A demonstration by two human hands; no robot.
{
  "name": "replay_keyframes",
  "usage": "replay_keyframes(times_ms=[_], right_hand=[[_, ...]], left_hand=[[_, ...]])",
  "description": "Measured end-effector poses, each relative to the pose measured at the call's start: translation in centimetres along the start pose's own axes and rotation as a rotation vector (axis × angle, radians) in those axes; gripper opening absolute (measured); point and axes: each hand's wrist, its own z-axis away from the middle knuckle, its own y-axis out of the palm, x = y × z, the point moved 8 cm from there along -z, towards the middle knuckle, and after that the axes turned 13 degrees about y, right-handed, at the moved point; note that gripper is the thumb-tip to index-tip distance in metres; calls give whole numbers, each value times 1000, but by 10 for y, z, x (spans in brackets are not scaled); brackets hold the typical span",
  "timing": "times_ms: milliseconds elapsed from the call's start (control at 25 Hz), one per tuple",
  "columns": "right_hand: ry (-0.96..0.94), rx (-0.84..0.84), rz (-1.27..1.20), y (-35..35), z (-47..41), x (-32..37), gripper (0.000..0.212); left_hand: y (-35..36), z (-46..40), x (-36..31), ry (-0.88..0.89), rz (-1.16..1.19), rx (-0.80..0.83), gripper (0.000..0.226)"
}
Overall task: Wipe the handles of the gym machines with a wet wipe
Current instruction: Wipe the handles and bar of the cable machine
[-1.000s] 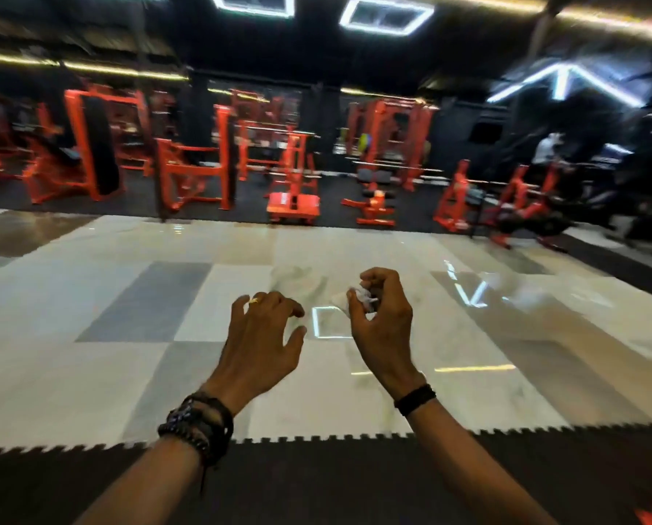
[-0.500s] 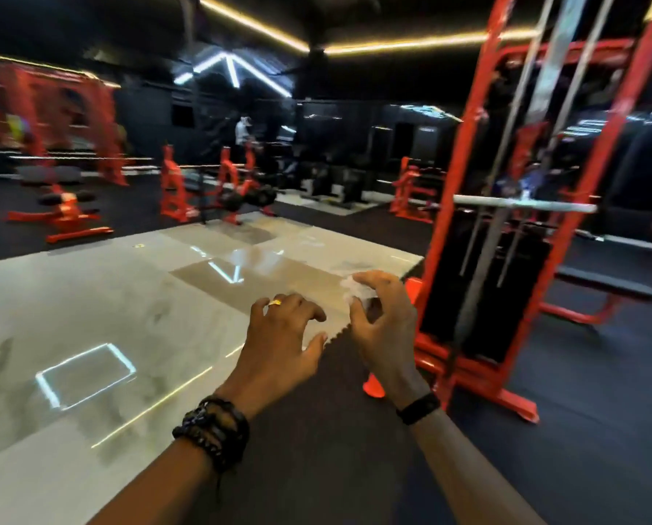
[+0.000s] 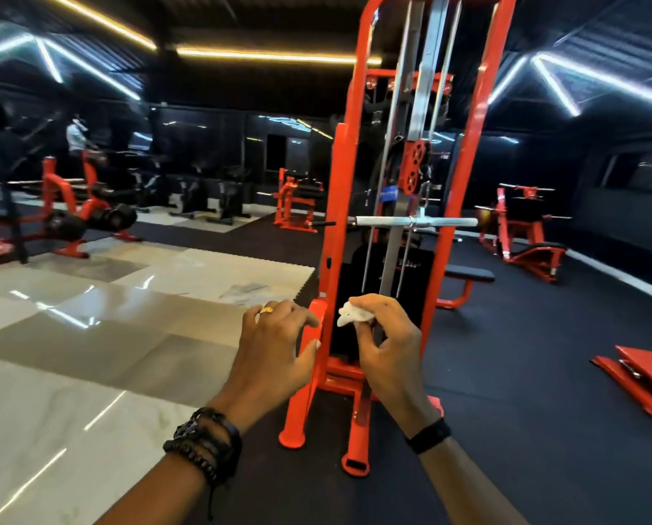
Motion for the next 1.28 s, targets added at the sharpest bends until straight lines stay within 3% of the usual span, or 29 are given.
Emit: replay_keyframes(times_ms=[400,760,920,1160,1280], right_hand=[[288,-197,96,-20,-60,-127,24],[198,-300,91,-15,-198,-237,23],[128,-321,124,-17,-261,-276,25],[208,-319,71,7,-306,-347,21],[237,-294,80,27,-319,-380,18]], left_hand=[[148,-82,39,63,289,15,20],[245,-226,97,55,424,-40,16],[278,-290,121,22,454,-144,15],[347,-323,172,-66,444,-131,19],[361,-338,200,-132,437,-240,22]])
